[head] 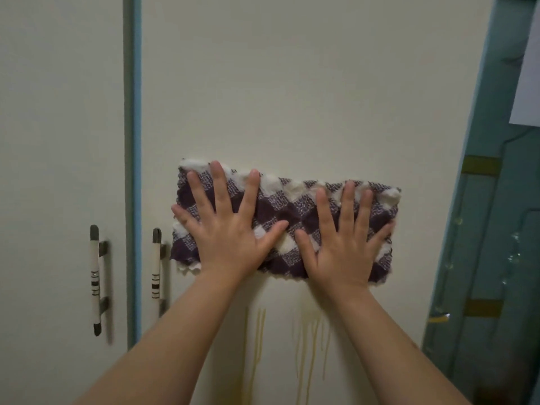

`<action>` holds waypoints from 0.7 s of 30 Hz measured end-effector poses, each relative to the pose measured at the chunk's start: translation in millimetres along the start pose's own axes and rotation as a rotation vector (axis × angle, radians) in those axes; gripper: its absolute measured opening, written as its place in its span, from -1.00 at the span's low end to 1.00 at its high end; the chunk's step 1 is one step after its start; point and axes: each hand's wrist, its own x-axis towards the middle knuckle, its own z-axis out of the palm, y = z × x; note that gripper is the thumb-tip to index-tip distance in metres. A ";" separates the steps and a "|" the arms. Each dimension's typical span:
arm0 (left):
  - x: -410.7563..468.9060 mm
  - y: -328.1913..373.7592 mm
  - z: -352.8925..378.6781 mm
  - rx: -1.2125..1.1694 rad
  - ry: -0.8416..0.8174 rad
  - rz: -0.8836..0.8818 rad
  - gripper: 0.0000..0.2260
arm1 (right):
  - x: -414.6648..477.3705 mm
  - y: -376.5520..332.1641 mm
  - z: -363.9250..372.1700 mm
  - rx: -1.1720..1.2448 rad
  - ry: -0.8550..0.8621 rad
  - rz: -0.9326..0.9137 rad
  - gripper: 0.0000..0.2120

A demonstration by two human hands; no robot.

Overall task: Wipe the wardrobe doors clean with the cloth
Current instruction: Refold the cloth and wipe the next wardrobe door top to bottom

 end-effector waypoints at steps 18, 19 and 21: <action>-140.2 -21.0 18.4 0.016 -0.136 0.025 -0.18 | -140.4 -6.9 9.1 -0.008 -0.221 0.002 -0.36; -137.5 -18.4 16.6 0.015 -0.148 0.014 -0.18 | -136.6 -7.7 7.6 -0.001 -0.226 0.011 -0.36; -120.8 -9.7 12.4 0.013 -0.166 -0.015 -0.18 | -119.0 -6.4 5.6 0.008 -0.206 0.032 -0.35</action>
